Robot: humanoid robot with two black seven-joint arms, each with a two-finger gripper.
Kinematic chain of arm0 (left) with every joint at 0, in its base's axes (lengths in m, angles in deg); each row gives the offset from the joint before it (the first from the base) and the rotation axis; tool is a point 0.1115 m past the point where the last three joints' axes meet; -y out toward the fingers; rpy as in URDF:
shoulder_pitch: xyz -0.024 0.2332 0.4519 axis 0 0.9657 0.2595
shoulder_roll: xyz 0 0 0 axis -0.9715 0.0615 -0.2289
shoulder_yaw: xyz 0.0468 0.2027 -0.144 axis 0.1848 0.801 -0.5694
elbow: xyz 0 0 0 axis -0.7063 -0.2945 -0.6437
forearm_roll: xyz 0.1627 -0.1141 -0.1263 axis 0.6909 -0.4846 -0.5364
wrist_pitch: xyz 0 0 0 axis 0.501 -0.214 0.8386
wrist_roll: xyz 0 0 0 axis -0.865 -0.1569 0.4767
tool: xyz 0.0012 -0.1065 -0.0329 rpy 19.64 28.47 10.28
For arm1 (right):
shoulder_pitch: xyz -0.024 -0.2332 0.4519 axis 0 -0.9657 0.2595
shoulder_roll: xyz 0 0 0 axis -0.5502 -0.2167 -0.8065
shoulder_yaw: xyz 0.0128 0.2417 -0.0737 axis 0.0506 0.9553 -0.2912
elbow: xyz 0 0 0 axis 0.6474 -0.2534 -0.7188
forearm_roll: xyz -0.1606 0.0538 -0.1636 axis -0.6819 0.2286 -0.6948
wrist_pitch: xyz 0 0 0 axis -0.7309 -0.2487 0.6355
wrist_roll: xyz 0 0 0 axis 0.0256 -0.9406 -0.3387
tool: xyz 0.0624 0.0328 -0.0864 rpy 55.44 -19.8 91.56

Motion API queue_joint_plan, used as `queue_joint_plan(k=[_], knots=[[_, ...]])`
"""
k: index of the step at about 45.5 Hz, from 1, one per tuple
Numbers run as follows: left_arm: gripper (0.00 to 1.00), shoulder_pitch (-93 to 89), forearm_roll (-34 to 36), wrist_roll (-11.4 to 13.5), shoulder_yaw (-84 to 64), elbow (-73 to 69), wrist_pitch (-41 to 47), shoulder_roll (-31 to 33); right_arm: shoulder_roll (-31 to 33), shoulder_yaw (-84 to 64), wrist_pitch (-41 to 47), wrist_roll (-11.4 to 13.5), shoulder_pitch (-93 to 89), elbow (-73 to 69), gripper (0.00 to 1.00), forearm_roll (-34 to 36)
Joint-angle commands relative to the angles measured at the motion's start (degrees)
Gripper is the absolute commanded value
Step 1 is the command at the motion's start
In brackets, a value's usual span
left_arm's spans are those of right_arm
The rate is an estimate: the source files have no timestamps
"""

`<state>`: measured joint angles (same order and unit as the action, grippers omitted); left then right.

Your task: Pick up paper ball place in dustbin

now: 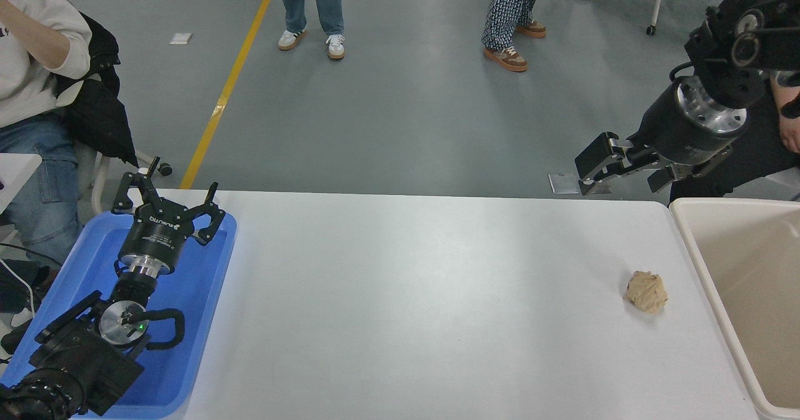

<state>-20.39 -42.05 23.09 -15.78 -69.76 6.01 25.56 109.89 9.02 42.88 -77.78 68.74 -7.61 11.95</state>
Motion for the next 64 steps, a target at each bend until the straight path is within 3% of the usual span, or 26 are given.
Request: queue_joint_plan(k=[1,64], knots=[[1.0,0.0,-0.1,-0.1,0.0,0.0,0.0,0.0,0.1,0.0,0.0,-0.1,-0.2,0.0,1.0,0.0],[1.0,0.0,0.0,0.0,0.0,0.0,0.0,0.0,1.7,-0.5,-0.5,-0.1,-3.3,0.6,1.0,0.0]])
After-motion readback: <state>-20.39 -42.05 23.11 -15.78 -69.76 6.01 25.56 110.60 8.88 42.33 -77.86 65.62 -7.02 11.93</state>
